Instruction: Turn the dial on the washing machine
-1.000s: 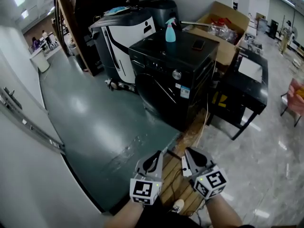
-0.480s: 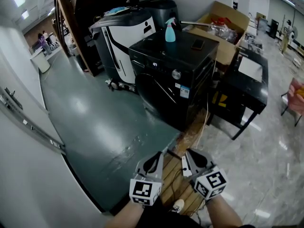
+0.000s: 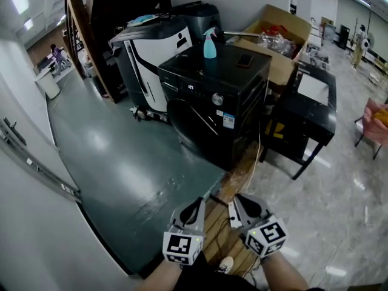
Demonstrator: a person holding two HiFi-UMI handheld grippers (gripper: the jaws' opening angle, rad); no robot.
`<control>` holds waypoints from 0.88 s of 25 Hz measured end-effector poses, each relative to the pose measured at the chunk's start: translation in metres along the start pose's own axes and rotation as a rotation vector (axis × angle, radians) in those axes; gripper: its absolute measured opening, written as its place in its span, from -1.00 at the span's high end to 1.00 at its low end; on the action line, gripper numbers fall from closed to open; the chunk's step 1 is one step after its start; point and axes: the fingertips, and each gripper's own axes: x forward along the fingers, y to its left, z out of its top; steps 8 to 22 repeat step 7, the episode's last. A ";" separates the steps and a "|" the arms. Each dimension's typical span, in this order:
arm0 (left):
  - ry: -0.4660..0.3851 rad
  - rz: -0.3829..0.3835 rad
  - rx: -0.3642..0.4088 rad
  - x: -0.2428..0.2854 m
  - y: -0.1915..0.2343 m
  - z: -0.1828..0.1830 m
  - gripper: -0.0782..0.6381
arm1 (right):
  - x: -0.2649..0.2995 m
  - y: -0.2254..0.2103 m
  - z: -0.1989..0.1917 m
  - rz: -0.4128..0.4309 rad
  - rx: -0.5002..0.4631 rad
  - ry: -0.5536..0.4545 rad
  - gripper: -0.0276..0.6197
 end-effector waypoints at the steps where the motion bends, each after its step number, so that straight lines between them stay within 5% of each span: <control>1: 0.000 -0.001 -0.001 0.001 0.000 0.000 0.77 | 0.000 -0.001 0.000 -0.001 0.001 0.001 0.92; 22: 0.030 -0.010 -0.017 0.004 -0.002 -0.004 0.77 | 0.002 -0.003 -0.001 -0.003 0.004 -0.001 0.92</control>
